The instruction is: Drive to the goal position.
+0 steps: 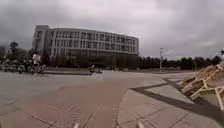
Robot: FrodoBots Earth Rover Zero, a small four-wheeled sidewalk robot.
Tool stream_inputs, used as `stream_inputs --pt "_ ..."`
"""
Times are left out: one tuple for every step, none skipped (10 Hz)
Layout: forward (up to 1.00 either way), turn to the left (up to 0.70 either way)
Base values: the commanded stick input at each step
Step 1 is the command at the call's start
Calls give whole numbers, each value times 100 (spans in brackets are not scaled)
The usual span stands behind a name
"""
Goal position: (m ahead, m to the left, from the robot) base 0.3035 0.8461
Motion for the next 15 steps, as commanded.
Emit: stream_inputs --pt "45 -27" --pt "45 -27" --pt "45 -27" --pt "45 -27" --pt "45 -27" --pt "45 -27" --pt "45 -27" --pt "45 -25" --pt "45 -17" --pt "45 -8" --pt "45 0" --pt "45 0" --pt "45 0" --pt "45 0" --pt "45 0"
